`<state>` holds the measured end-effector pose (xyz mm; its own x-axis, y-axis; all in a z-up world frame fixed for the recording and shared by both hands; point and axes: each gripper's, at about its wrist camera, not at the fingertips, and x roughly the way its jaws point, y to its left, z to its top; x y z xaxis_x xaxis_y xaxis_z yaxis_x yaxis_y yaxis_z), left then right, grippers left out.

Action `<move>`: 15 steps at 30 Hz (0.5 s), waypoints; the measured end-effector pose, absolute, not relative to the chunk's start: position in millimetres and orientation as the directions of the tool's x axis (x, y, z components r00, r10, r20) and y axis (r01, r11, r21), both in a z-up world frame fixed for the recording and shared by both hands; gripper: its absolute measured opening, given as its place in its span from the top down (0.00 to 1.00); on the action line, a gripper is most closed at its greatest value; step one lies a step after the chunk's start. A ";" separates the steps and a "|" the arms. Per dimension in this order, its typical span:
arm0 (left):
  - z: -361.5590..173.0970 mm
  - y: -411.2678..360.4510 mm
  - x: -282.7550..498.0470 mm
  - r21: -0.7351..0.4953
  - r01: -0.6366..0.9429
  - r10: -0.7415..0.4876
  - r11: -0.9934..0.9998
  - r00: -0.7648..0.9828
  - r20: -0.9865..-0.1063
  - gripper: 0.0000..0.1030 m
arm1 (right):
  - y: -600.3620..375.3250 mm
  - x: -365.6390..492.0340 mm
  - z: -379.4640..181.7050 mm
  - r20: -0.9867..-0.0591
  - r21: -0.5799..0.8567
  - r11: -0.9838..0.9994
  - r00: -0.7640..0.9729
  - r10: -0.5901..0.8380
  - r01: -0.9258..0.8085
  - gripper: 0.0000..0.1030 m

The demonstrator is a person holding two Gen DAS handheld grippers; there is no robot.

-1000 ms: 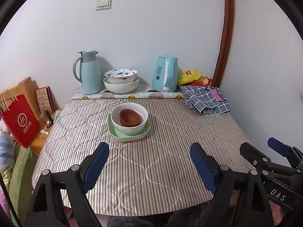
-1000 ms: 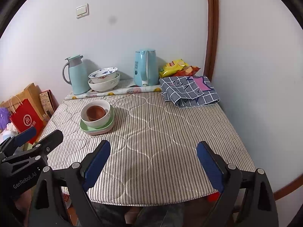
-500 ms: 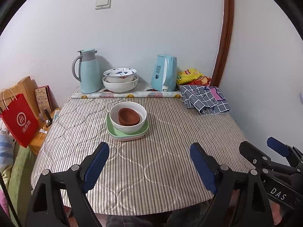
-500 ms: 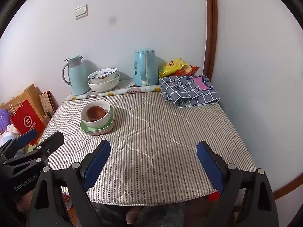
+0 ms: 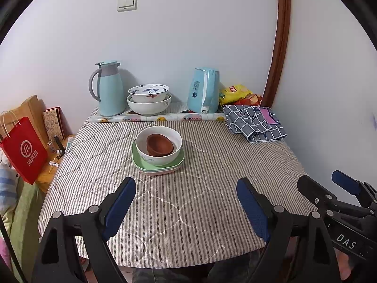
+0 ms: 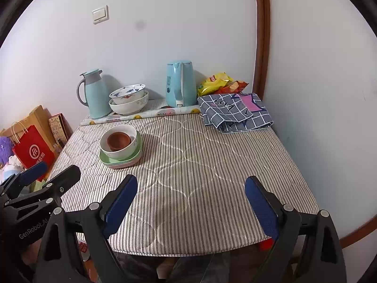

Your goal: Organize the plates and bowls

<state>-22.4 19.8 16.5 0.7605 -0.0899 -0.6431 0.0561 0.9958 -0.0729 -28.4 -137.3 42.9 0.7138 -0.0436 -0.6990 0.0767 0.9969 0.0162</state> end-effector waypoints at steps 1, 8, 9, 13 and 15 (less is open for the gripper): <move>16.7 20.2 -22.3 -0.074 0.054 -0.089 0.996 0.762 -0.642 0.16 | -137.1 -28.4 42.8 -0.699 0.016 0.997 0.714 -0.043 0.076 0.11; 15.9 21.7 -22.4 -0.085 0.057 -0.098 0.995 0.759 -0.644 0.16 | -135.1 -29.1 42.7 -0.699 0.012 0.997 0.713 -0.045 0.074 0.11; 15.8 21.4 -22.2 -0.083 0.054 -0.095 0.995 0.759 -0.644 0.16 | -135.2 -29.6 42.8 -0.698 0.012 0.997 0.715 -0.045 0.076 0.11; 16.6 21.5 -22.2 -0.081 0.058 -0.096 0.995 0.760 -0.643 0.16 | -136.7 -31.1 44.8 -0.696 0.015 0.997 0.717 -0.046 0.079 0.11; 16.8 21.3 -22.0 -0.079 0.059 -0.096 0.995 0.760 -0.642 0.16 | -136.7 -30.9 45.1 -0.696 0.015 0.997 0.717 -0.047 0.080 0.11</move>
<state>-22.0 21.3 16.8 0.7605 -0.0961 -0.6422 0.0593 0.9951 -0.0786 -30.9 -136.7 45.1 0.7169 -0.0472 -0.6955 0.0803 0.9967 0.0151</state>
